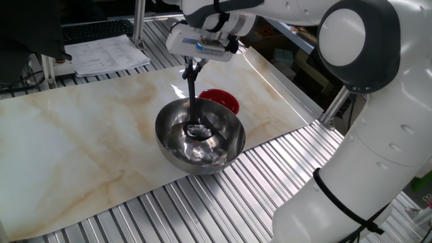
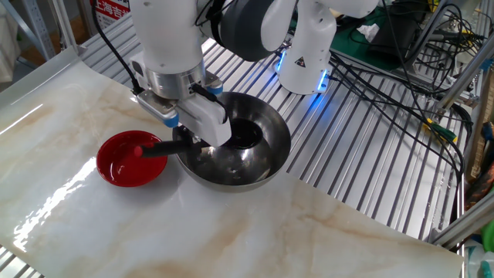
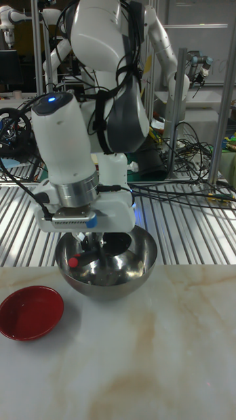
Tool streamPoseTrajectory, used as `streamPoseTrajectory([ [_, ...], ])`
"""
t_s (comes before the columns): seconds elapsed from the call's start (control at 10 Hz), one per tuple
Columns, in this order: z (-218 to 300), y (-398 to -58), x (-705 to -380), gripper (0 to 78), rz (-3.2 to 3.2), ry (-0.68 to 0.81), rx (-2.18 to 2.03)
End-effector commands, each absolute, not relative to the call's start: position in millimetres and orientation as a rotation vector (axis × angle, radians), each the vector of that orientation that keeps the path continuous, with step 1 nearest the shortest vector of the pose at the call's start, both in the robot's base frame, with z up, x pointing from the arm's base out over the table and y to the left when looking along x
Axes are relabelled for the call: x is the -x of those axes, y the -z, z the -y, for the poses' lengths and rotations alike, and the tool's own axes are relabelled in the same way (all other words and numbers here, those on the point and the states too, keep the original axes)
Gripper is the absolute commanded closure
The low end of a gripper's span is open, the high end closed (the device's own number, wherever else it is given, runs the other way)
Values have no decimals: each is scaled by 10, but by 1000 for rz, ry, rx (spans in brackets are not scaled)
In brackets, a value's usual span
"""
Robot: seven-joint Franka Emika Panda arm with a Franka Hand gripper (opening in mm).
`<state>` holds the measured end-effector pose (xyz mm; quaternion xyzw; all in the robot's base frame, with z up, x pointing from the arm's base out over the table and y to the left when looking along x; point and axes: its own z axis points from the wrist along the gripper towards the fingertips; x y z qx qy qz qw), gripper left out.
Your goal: Scoop water with a large spoon from one bowl to another
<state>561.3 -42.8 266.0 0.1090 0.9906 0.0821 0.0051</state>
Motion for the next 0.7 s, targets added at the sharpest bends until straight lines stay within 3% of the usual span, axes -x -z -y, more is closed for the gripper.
streamPoseTrajectory([
  [0.1, 517, -2796, -5702, 763, -3078, -202, -312],
  [0.7, 643, -2967, -5797, 763, -3045, -47, -287],
])
